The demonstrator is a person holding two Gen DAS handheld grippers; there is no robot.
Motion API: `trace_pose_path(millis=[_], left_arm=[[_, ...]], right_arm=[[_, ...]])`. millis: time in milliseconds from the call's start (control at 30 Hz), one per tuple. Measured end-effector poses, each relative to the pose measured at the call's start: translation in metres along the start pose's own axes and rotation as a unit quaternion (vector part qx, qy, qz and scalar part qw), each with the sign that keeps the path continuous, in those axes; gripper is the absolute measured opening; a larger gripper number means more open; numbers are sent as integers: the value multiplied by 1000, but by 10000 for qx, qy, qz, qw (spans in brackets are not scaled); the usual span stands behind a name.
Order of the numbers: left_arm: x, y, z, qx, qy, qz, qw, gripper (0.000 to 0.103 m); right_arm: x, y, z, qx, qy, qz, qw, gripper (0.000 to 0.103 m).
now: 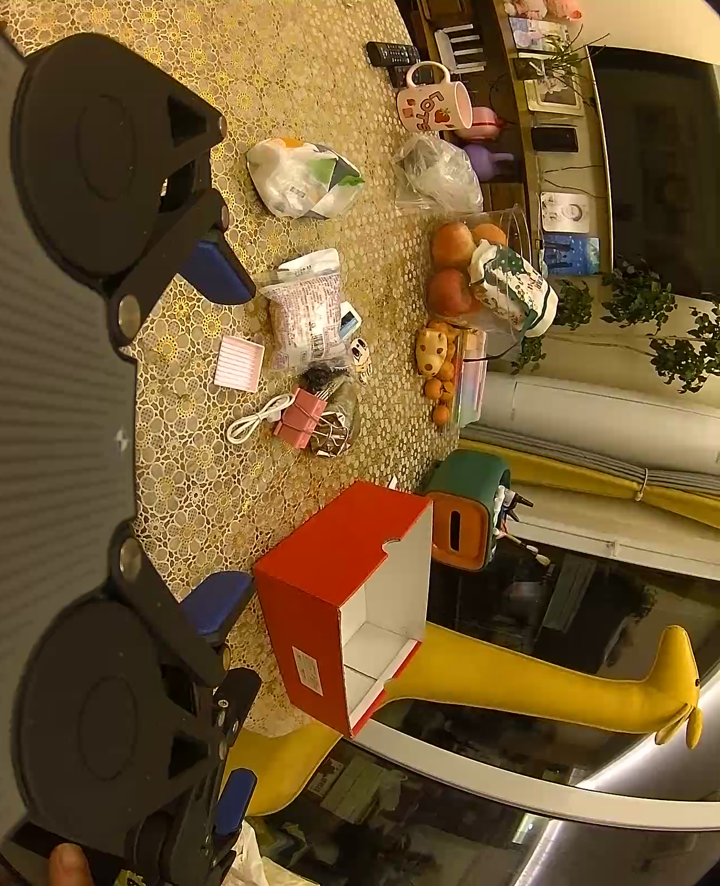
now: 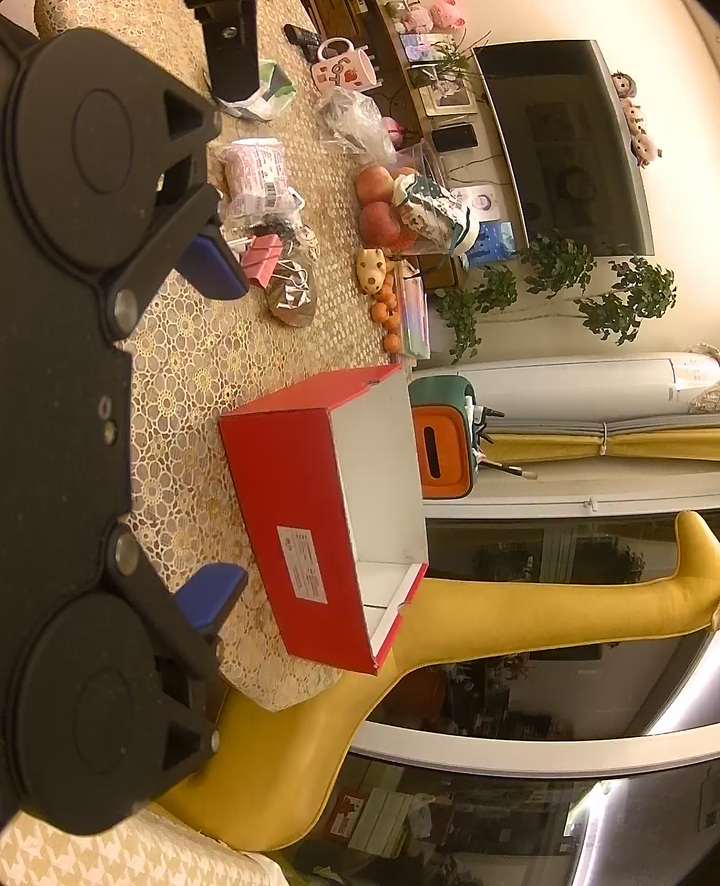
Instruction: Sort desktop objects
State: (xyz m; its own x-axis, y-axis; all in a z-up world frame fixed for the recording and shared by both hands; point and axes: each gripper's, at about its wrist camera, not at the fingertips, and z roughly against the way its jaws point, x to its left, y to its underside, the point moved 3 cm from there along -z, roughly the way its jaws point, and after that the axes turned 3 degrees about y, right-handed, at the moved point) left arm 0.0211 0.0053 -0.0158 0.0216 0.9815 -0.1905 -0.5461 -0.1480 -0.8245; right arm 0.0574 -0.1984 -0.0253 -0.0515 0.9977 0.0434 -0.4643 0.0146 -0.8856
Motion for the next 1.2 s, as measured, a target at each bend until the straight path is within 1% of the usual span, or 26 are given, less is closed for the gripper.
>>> trace_pose_path(millis=[100, 333, 400, 567, 800, 1033, 1200], left_arm=[[0, 0, -1, 25, -160, -51, 9999, 103], [4, 1, -1, 27, -250, -12, 9997, 103], [6, 1, -1, 32, -234, 22, 9997, 103], [6, 2, -2, 34, -60, 12, 10000, 103], [6, 1, -1, -83, -162, -133, 9997, 103], [17, 0, -6, -105, -375, -179, 9991, 103], [36, -4, -12, -120, -587, -91, 9982, 103]], right_arm=[[-1, 0, -1, 9, -27, -15, 10000, 101], [-2, -1, -2, 41, -58, -67, 10000, 101], [-1, -1, -2, 45, -83, -77, 9999, 101], [1, 0, -3, 43, -159, -53, 9999, 101], [9, 2, -5, 43, -305, 91, 9995, 101], [20, 4, -15, 93, -523, 346, 9980, 99], [31, 8, -24, 181, -689, 517, 9961, 98]])
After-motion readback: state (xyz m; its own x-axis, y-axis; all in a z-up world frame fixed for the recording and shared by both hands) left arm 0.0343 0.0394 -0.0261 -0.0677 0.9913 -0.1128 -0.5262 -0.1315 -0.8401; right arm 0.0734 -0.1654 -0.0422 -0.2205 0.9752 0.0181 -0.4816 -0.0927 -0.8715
